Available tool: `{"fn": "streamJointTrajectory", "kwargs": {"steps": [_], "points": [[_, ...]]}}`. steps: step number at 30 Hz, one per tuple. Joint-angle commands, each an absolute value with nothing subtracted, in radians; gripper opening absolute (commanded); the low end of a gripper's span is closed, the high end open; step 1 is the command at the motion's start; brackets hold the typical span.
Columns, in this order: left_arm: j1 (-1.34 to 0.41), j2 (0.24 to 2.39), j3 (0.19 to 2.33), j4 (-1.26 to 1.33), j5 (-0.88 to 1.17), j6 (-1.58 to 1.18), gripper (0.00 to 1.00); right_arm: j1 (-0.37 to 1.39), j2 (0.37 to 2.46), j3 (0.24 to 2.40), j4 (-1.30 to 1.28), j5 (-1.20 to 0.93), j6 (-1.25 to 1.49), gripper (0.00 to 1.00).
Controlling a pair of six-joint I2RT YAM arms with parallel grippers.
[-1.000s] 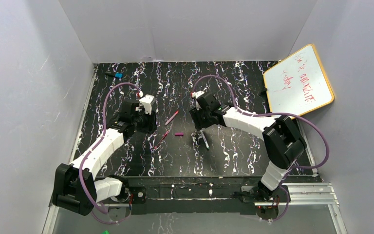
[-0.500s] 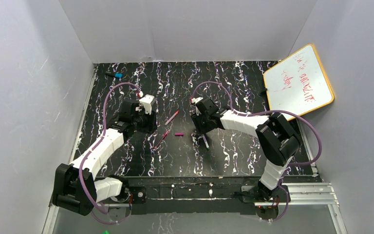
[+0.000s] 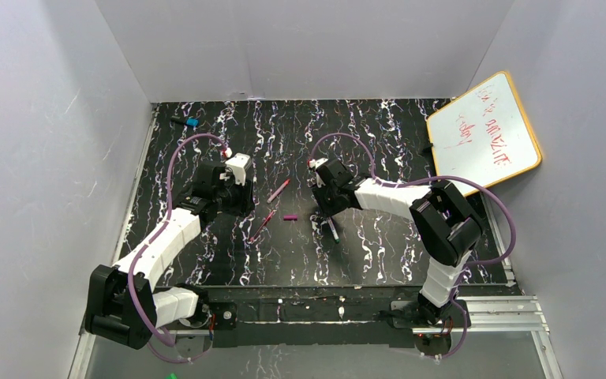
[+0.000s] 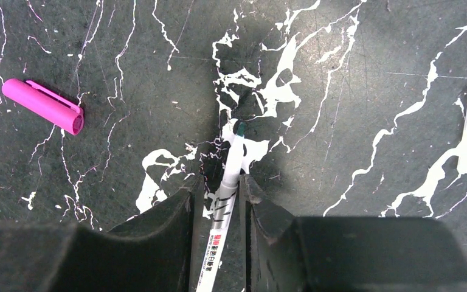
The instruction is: Insert the pens into the pen caps
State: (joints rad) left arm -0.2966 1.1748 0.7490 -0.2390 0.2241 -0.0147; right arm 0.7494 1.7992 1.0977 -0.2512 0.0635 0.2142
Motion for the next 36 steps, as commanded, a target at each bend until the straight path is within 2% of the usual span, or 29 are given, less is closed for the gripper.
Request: {"fn": "streamJointTrajectory", "kwargs": {"steps": [1, 4, 6, 12, 17, 21, 28, 33, 36], "points": [[-0.298, 1.173, 0.772, -0.243, 0.229, -0.005, 0.4, 0.756, 1.813, 1.069, -0.266, 0.05, 0.229, 0.35], [-0.299, 1.173, 0.771, -0.243, 0.229, -0.005, 0.4, 0.755, 1.792, 1.03, -0.26, 0.041, 0.237, 0.32], [-0.299, 1.175, 0.773, -0.244, 0.232, -0.005, 0.4, 0.755, 1.786, 1.01, -0.258, 0.03, 0.241, 0.27], [-0.298, 1.176, 0.773, -0.245, 0.23, -0.005, 0.4, 0.756, 1.777, 0.995, -0.257, 0.01, 0.245, 0.01], [-0.299, 1.178, 0.772, -0.245, 0.241, -0.005, 0.4, 0.756, 1.756, 1.031, -0.261, 0.011, 0.245, 0.01], [-0.299, 1.149, 0.762, -0.216, 0.37, -0.013, 0.39, 0.756, 1.67, 1.092, -0.231, 0.008, 0.248, 0.01], [-0.3, 1.066, 0.651, 0.075, 0.599, -0.209, 0.41, 0.754, 1.555, 1.215, -0.146, -0.055, 0.263, 0.01], [-0.302, 1.058, 0.63, 0.147, 0.65, -0.255, 0.42, 0.754, 1.531, 1.241, -0.118, -0.064, 0.275, 0.01], [-0.301, 1.038, 0.585, 0.282, 0.708, -0.323, 0.43, 0.754, 1.493, 1.235, -0.055, -0.079, 0.302, 0.01]]}}
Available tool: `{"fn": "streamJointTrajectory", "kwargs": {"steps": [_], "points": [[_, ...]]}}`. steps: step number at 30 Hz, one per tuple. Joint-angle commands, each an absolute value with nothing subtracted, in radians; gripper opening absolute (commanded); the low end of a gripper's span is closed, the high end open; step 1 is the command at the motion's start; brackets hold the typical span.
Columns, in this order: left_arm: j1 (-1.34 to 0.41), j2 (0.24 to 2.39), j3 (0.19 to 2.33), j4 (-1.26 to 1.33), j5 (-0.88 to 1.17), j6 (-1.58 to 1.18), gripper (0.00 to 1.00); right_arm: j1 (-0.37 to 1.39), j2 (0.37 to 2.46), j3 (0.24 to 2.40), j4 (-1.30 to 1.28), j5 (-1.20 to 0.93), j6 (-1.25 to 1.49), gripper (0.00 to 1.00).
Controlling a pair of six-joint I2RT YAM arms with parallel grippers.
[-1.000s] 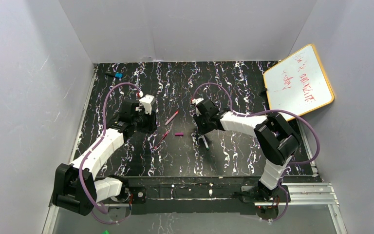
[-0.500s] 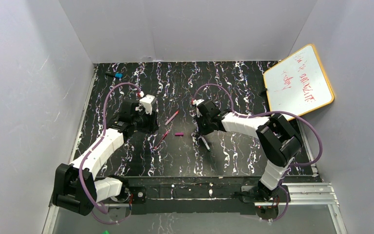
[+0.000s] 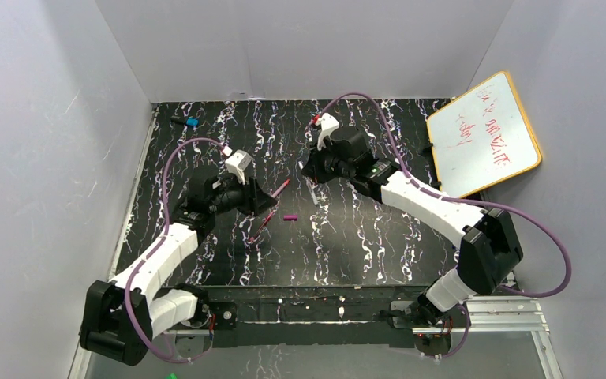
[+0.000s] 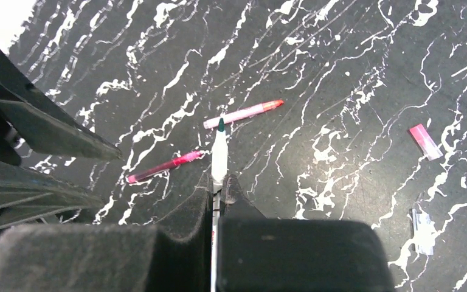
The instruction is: Insert the pens into the pen caps
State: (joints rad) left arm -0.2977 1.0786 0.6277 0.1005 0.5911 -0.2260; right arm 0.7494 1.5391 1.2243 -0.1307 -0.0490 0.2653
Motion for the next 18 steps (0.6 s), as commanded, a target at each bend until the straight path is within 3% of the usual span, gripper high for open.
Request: {"fn": "streamJointTrajectory", "kwargs": {"steps": [1, 6, 18], "points": [[-0.303, 1.033, 0.561, 0.373, 0.736, -0.375, 0.44, 0.754, 1.486, 1.239, -0.036, -0.091, 0.31, 0.01], [-0.321, 1.043, 0.414, 0.872, 0.75, -0.672, 0.48, 0.756, 1.482, 1.283, 0.024, -0.15, 0.361, 0.01], [-0.485, 1.161, 0.431, 0.974, 0.659, -0.663, 0.48, 0.762, 1.492, 1.319, 0.046, -0.222, 0.408, 0.01]]}}
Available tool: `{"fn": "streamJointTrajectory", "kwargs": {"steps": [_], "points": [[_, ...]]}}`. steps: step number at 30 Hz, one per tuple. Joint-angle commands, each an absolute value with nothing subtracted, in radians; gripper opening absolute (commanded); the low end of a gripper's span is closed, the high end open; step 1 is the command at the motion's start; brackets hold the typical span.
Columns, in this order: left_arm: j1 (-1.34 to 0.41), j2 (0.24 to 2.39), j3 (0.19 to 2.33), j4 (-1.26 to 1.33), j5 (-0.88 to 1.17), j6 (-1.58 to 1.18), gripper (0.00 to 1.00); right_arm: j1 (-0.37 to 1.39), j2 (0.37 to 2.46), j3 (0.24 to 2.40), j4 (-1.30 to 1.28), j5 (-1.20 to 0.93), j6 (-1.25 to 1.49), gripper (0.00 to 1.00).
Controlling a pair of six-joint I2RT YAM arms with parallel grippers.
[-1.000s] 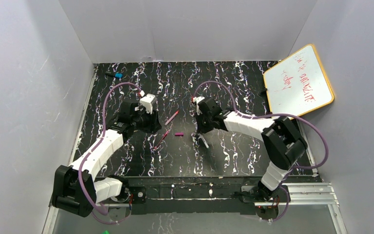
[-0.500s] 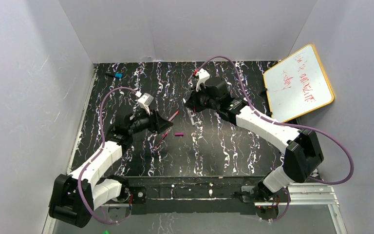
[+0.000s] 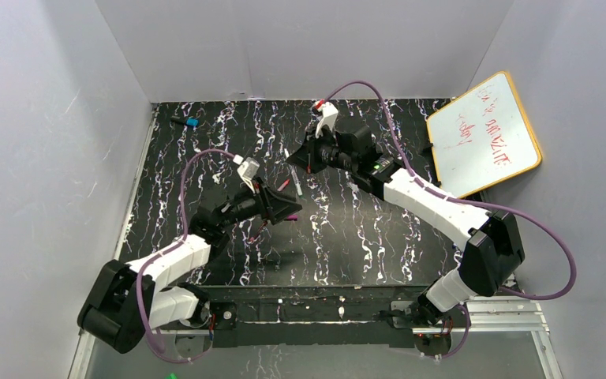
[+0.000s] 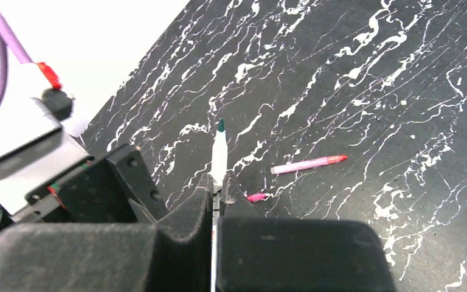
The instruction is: Insert the pens into the pen caps
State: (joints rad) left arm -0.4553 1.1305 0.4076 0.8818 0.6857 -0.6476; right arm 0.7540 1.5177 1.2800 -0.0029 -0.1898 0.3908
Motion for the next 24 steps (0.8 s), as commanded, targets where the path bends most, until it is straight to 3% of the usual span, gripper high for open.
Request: {"fn": "streamJointTrajectory", "kwargs": {"steps": [1, 24], "points": [[-0.487, 1.168, 0.432, 0.979, 0.654, -0.663, 0.48, 0.765, 1.489, 1.318, 0.045, -0.222, 0.408, 0.01], [-0.488, 1.232, 0.431, 1.069, 0.601, -0.678, 0.48, 0.826, 1.453, 1.25, 0.052, -0.215, 0.438, 0.01]]}}
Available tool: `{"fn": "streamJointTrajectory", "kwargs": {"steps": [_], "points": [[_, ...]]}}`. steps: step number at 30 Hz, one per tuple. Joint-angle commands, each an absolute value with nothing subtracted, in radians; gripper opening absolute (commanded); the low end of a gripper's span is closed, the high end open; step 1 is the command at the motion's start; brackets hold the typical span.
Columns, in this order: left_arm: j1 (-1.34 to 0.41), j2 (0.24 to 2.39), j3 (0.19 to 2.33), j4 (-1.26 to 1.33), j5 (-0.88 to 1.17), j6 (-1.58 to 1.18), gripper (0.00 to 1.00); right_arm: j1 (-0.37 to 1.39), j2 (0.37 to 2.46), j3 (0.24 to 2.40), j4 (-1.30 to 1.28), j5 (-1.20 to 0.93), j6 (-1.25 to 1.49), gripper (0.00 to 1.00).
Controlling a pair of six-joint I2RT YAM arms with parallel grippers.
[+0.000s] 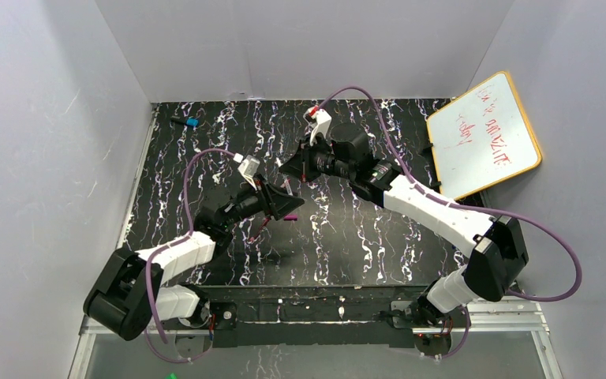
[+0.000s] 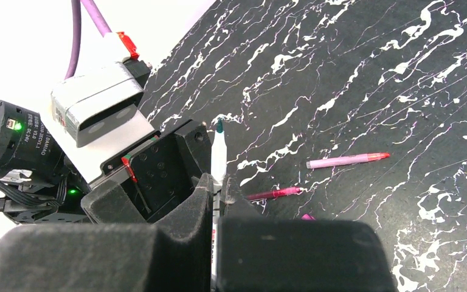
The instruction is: Insert the pens into the pen caps
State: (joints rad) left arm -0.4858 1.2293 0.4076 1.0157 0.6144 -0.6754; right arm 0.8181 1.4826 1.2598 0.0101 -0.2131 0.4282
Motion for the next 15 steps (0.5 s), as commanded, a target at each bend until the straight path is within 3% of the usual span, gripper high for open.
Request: {"fn": "streamJointTrajectory", "kwargs": {"steps": [1, 4, 5, 7, 15], "points": [[-0.489, 1.233, 0.43, 1.071, 0.599, -0.677, 0.48, 0.826, 1.452, 1.248, 0.052, -0.215, 0.437, 0.01], [-0.488, 1.233, 0.427, 1.078, 0.593, -0.677, 0.48, 0.828, 1.454, 1.242, 0.054, -0.215, 0.437, 0.01], [-0.488, 1.234, 0.425, 1.081, 0.593, -0.676, 0.43, 0.829, 1.453, 1.239, 0.054, -0.214, 0.437, 0.01], [-0.488, 1.237, 0.423, 1.096, 0.607, -0.671, 0.03, 0.83, 1.452, 1.232, 0.055, -0.211, 0.437, 0.01], [-0.488, 1.262, 0.417, 1.127, 0.635, -0.684, 0.0, 0.83, 1.445, 1.219, 0.053, -0.196, 0.431, 0.01]]}}
